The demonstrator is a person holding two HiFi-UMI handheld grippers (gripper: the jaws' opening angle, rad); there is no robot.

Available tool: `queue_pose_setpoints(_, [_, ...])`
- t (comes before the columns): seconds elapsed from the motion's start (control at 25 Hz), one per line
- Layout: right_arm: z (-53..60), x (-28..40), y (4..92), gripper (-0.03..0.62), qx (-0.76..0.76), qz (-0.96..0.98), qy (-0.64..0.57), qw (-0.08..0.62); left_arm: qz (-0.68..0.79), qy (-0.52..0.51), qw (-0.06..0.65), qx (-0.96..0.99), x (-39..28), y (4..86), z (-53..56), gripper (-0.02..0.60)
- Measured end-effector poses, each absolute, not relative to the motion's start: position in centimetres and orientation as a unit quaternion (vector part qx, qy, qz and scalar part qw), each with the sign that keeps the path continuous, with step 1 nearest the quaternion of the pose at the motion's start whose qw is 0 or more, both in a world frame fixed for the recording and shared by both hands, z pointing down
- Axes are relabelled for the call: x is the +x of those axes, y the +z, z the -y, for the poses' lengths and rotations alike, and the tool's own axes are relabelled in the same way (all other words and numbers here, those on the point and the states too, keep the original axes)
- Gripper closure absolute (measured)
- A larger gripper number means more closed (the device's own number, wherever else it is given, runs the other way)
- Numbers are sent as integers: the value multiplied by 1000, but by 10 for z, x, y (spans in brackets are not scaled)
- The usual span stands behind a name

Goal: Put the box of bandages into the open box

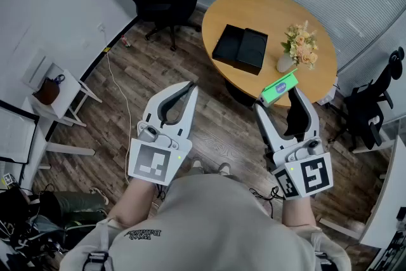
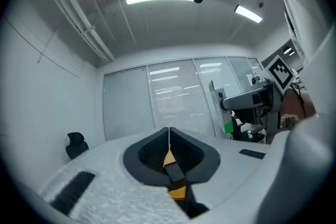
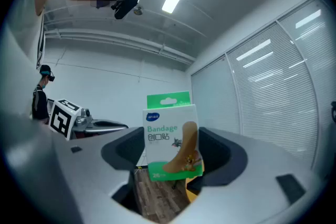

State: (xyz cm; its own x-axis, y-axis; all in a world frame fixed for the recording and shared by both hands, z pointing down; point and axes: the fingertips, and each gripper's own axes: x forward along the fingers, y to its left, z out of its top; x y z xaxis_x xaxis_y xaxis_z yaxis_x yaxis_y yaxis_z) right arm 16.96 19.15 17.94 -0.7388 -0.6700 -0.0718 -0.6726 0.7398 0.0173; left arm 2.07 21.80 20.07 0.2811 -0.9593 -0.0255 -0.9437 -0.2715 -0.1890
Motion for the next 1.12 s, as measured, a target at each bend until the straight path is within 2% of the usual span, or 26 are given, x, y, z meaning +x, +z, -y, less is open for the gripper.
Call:
queue_pose_setpoints(0.2, [-186, 170, 182, 276, -360, -932, 9, 35, -594, -61, 96, -796, 24, 202, -214, 555])
queue_pose_setpoints(1.12, [-157, 202, 221, 276, -322, -946, -35, 16, -598, -95, 62, -793, 76, 228, -199, 555])
